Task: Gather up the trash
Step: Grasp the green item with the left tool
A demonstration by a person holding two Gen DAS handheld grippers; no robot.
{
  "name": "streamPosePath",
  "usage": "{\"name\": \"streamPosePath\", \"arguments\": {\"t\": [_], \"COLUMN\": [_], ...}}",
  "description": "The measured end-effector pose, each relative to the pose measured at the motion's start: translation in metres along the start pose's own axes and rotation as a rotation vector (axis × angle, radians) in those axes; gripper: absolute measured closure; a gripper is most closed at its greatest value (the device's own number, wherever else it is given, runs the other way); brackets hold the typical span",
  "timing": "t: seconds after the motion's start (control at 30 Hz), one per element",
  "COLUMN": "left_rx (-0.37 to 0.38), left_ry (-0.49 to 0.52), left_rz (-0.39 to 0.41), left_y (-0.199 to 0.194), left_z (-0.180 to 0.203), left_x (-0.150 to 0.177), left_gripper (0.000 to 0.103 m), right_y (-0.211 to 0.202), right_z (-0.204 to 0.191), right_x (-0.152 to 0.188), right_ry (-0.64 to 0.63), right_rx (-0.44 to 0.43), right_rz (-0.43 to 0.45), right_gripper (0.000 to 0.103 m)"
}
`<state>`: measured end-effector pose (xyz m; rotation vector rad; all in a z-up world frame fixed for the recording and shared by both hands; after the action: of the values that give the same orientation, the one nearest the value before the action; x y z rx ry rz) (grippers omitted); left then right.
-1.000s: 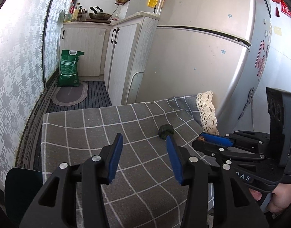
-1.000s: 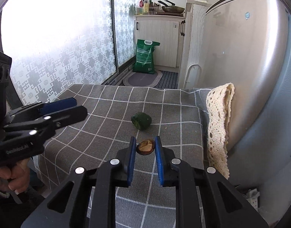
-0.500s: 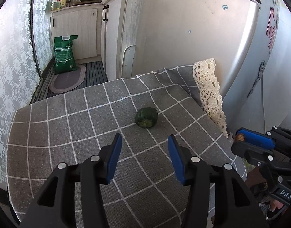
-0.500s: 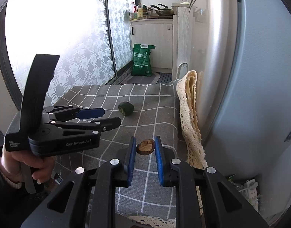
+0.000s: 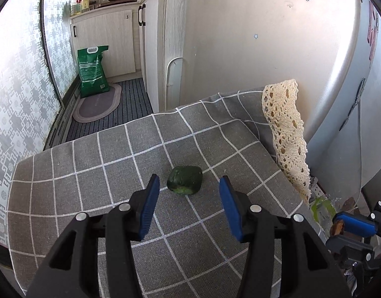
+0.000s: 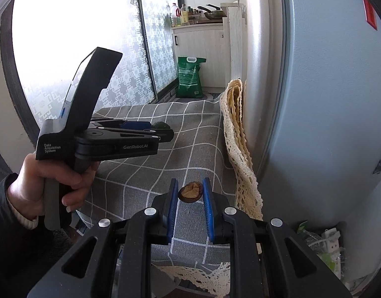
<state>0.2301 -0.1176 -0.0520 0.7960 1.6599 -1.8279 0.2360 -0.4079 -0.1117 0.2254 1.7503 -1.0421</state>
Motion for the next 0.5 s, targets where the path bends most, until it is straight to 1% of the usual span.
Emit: {"name": "streamPosePath", "arguments": {"t": [0.03, 0.1, 0.17, 0.3, 0.5], "left_rx": [-0.009, -0.02, -0.027, -0.017, 0.004], "left_ry": [-0.003, -0.007, 0.003, 0.001, -0.049], "left_rz": [-0.001, -0.006, 0.01, 0.041, 0.112], "left_y": [0.003, 0.007, 0.006, 0.0, -0.019], "left_z": [-0.002, -0.003, 0.0, -0.001, -0.015], "left_x": [-0.002, -0.002, -0.001, -0.002, -0.007], "left_gripper": [0.052, 0.073, 0.074, 0.074, 0.074], "right_y": [0.0, 0.002, 0.003, 0.008, 0.008], "right_z": [0.0, 0.003, 0.005, 0.013, 0.009], "right_x": [0.002, 0.003, 0.005, 0.01, 0.0], "right_ry": [0.0, 0.001, 0.004, 0.013, 0.016], "right_rx": [0.0, -0.002, -0.002, 0.005, 0.011], "right_rz": [-0.003, -0.008, -0.013, -0.02, -0.004], "right_gripper": [0.083, 0.083, 0.083, 0.083, 0.083]}}
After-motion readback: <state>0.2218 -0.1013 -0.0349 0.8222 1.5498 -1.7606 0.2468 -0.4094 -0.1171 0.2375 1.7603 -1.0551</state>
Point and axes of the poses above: each gripper's, at about its wrist camera, not at the fingertips, and y roughly the way its jaws point, z to its right, x to its underside, the point moved 4 cm from there along y, roughly the way its jaws point, and after that the axes turned 3 degrees about z, right-handed, at the moved point
